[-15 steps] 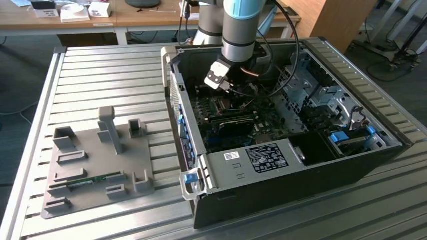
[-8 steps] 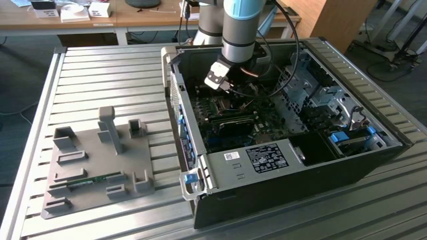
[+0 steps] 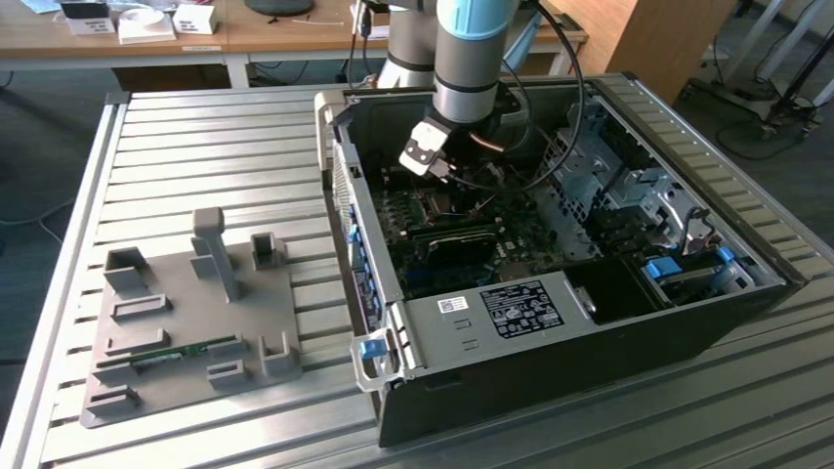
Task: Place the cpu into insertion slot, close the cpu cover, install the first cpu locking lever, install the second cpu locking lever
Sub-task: 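Place the cpu into insertion slot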
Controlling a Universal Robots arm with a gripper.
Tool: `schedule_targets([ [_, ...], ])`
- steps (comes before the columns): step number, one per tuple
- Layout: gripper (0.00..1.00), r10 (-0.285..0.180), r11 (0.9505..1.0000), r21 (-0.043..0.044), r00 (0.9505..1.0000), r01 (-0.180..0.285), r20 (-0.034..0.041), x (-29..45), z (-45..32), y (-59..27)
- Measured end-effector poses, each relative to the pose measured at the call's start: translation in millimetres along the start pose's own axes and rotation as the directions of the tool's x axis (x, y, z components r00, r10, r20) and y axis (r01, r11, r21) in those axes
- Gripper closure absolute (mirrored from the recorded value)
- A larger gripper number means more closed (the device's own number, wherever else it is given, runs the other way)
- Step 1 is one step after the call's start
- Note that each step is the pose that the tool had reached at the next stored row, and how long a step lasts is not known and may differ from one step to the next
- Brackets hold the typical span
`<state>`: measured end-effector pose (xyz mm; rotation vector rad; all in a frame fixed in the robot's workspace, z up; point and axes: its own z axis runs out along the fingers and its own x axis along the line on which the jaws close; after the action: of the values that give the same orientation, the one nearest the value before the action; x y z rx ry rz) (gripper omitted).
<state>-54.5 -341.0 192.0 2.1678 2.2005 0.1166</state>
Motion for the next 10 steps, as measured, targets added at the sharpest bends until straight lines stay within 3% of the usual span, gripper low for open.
schedule_targets([
  [3, 0.33, 0.0, 1.0, 0.0006, 1.0, 0.0, 0.0008, -0.1, -0.3, -0.1],
  [10, 0.33, 0.0, 1.0, 0.0007, 1.0, 0.0, 0.0009, -0.2, -1.3, 0.0],
])
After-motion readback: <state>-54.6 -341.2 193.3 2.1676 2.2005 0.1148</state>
